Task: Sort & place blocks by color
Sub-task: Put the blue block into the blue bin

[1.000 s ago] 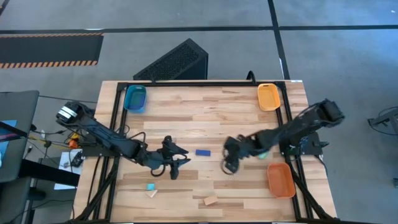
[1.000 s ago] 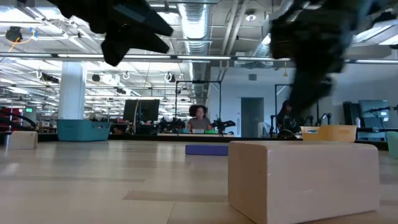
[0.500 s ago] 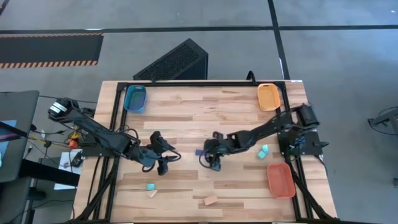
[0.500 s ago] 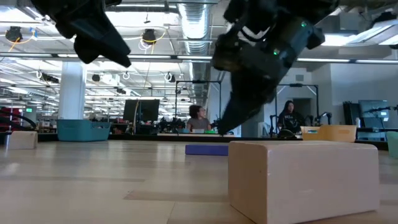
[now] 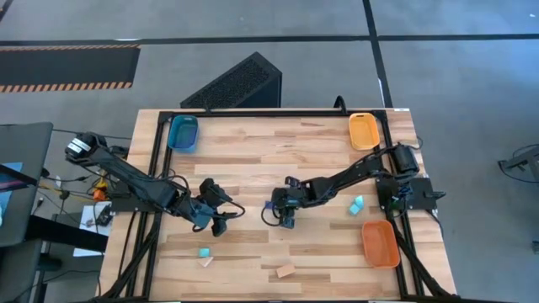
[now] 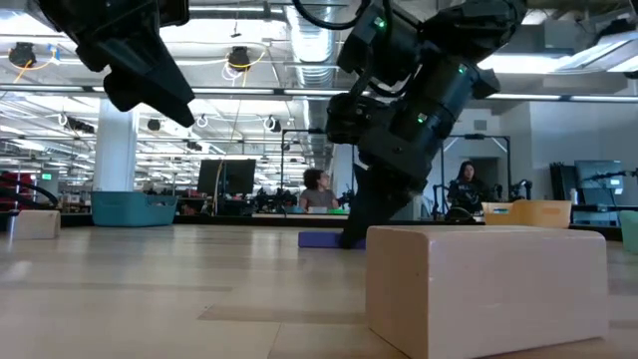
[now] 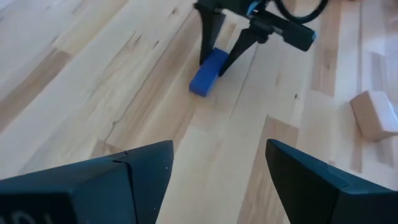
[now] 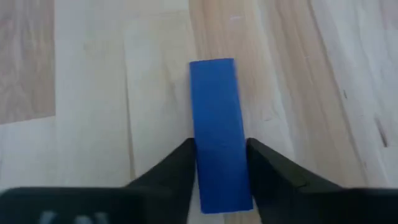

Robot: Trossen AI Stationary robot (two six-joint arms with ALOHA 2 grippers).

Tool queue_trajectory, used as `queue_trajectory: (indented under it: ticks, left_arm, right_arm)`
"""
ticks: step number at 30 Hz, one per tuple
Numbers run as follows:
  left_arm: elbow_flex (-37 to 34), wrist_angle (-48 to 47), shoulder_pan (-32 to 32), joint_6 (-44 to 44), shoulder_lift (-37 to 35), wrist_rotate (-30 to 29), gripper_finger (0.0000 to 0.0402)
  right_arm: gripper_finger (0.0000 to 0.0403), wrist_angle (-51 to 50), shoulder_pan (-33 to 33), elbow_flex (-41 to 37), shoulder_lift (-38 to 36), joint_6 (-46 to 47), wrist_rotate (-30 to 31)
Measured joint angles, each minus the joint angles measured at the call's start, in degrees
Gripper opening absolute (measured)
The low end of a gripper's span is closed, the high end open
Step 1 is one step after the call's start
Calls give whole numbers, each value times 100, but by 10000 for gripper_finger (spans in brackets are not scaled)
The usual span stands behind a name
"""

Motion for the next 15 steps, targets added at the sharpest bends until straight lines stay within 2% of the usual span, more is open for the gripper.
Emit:
queue_trajectory:
  ticks: [2, 7, 11, 15]
  left_arm:
    - [0, 0, 66, -279, 2, -4, 245]
    - [0, 64, 428, -1234, 2, 52, 245]
    - [0, 535, 931, -1436, 2, 528, 245]
    - [0, 1417, 1500, -1149, 2, 979, 245]
  right_arm:
    - [103, -130, 0, -15, -163, 17, -37]
    - [97, -361, 21, -41, -713, 42, -18]
    - [97, -626, 185, -30, -1232, -15, 727]
    - [97, -727, 425, -33, -1551, -154, 1412]
